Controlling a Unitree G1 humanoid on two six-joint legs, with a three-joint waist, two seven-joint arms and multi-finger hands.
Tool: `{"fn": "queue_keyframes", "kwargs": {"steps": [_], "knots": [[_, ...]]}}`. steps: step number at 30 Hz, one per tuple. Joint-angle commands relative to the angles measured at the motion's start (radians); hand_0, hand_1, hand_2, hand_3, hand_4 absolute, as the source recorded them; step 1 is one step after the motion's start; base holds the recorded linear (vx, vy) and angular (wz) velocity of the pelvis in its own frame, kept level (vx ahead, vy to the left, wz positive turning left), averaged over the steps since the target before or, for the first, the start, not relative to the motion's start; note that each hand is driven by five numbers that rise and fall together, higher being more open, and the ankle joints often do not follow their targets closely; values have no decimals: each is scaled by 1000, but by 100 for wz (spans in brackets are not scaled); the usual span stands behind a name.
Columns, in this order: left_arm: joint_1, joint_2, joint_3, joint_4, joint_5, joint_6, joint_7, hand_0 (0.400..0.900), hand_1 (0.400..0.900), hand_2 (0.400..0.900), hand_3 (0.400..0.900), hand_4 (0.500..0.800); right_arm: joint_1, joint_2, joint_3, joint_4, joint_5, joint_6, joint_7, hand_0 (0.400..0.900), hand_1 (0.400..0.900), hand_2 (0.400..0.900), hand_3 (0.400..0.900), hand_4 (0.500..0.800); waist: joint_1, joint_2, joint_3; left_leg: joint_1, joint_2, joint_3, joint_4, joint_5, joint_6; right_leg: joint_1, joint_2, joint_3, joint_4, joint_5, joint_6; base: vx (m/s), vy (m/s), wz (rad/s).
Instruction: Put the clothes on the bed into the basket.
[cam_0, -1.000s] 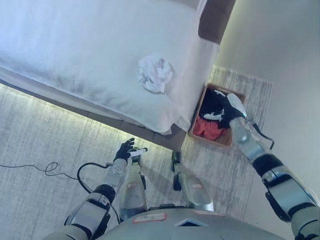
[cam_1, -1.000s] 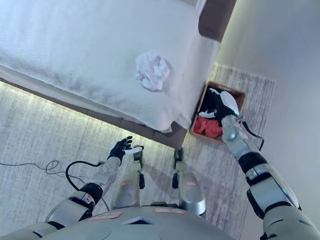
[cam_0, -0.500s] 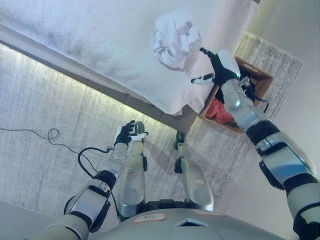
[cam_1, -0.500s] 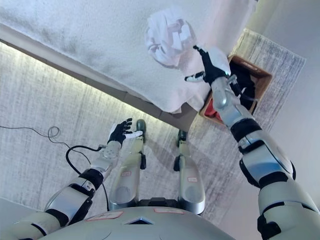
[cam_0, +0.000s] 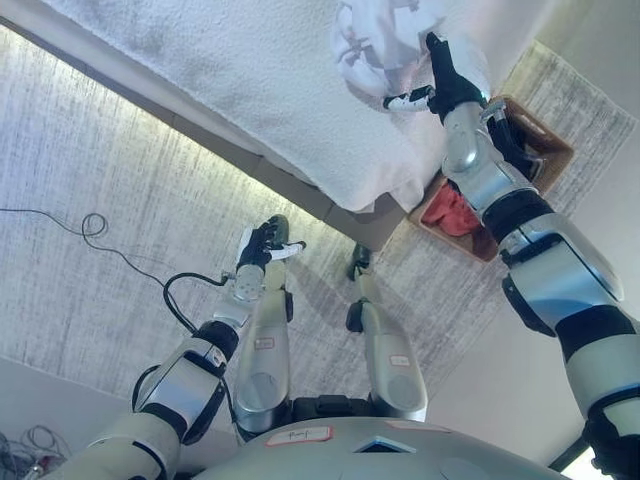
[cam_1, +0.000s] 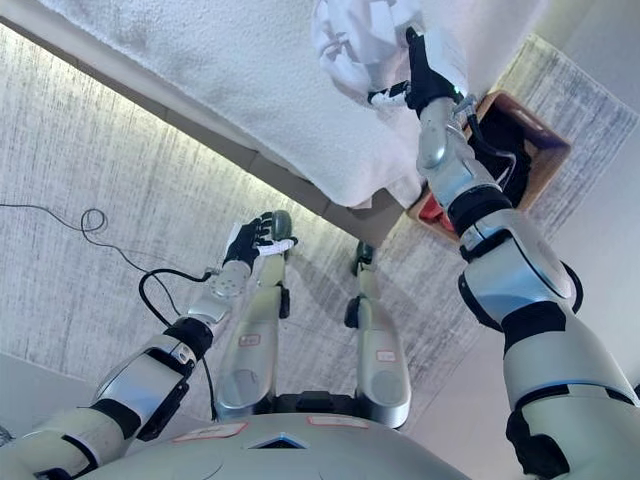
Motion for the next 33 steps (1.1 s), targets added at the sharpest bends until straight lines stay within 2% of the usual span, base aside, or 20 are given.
{"fn": "queue_keyframes", "kwargs": {"steps": [1, 3, 4, 5, 6, 14, 26, 33], "knots": [[-9, 5, -21, -18, -26, -41, 6, 900, 900, 900, 900, 800, -138, 17, 65, -28, 37, -63, 40, 900, 900, 900, 900, 800, 11, -64, -8, -51, -20, -26, 110, -88, -29, 8, -92, 81, -2, 20, 64, 22, -19, 13], [-6, 7, -21, -16, -26, -43, 1, 900, 900, 900, 900, 800, -153, 24, 73, -26, 64, -68, 65, 900, 900, 900, 900, 800, 16, -65, -9, -51, -20, -32, 108, -87, -30, 8, -92, 77, -2, 19, 64, 16, -13, 9], [-4, 7, -22, -15, -26, -42, 1, 900, 900, 900, 900, 800, -158, 30, 68, -20, 90, -70, 71, 739, 739, 739, 739, 704, 18, -65, -9, -51, -21, -33, 108, -87, -30, 8, -92, 76, -2, 19, 64, 10, -6, 6], [-4, 7, -22, -13, -27, -41, -1, 900, 900, 900, 900, 800, -159, 37, 61, -15, 110, -76, 73, 739, 739, 739, 739, 704, 20, -66, -8, -51, -20, -33, 108, -87, -30, 8, -92, 75, -2, 19, 64, 5, -8, 5], [-3, 5, -22, -8, -28, -40, -1, 900, 900, 900, 900, 800, -159, 45, 52, -17, 137, -79, 76, 400, 400, 400, 400, 500, 20, -67, -8, -49, -20, -35, 108, -86, -30, 10, -91, 76, -2, 18, 64, 5, -7, 4], [-7, -2, -25, 22, -20, -35, 5, 900, 900, 900, 900, 800, -133, 87, 13, -13, 185, -87, 73, 400, 400, 400, 400, 500, 22, -66, -18, -33, -23, -45, 101, -86, -29, 28, -92, 66, -2, 13, 65, 8, -4, 4], [11, 1, -26, 40, -8, -35, 14, 900, 900, 900, 900, 800, -117, 102, -14, 10, 178, -80, 50, 400, 400, 400, 400, 500, 28, -56, -33, 3, -27, -50, 83, -84, -27, 51, -94, 67, -2, 9, 67, 0, 0, 1], [33, 0, -1, 52, 6, -29, 13, 900, 900, 900, 900, 800, -48, 59, -62, -51, 191, -90, 36, 400, 400, 400, 400, 500, 16, -59, -58, 40, -24, -48, 80, -91, -24, 83, -94, 67, -2, 6, 67, 1, -1, 0]]}}
